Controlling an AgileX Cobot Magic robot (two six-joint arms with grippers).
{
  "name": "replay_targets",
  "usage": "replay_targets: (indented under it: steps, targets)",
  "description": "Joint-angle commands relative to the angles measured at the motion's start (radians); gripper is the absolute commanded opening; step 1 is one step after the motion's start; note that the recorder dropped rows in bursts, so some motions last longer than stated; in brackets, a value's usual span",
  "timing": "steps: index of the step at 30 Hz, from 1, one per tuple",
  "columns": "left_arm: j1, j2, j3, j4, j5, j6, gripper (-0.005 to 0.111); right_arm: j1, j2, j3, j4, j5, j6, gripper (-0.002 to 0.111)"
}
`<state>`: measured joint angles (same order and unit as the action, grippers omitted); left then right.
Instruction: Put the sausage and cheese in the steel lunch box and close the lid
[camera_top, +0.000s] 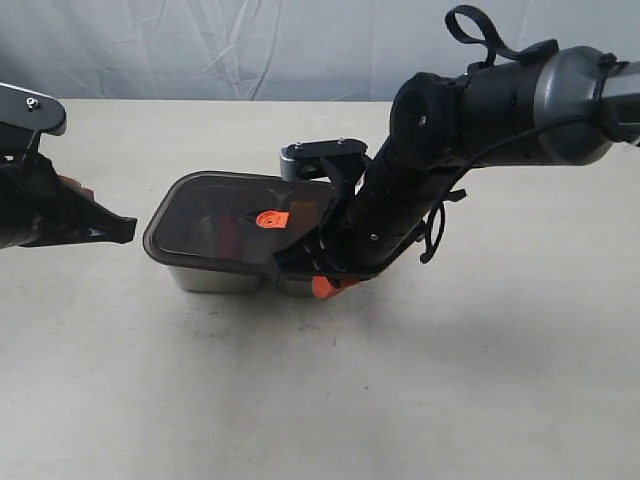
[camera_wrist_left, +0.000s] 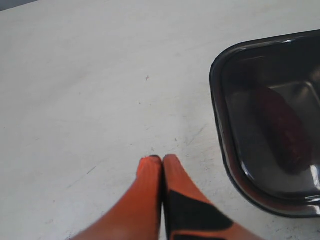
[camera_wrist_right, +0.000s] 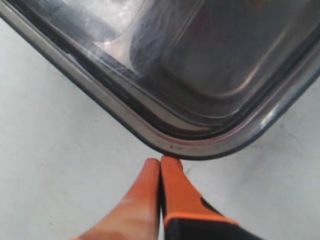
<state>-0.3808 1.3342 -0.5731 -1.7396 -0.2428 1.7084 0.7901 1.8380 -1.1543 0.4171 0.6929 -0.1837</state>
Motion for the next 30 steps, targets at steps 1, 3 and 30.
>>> replay_targets:
  steps: [1,3,30]
  targets:
    - [0.002,0.004,-0.005,-0.005,0.004,-0.006,0.000,0.001,0.001,0.003,-0.017,-0.014,0.000,0.000]
    - [0.002,0.004,-0.005,-0.005,0.004,-0.006,0.000,0.001,0.002,0.003,-0.025,-0.023,0.000,0.000]
    - [0.002,0.004,-0.005,-0.005,0.004,-0.006,0.000,0.001,-0.015,0.003,-0.185,-0.056,0.105,0.000]
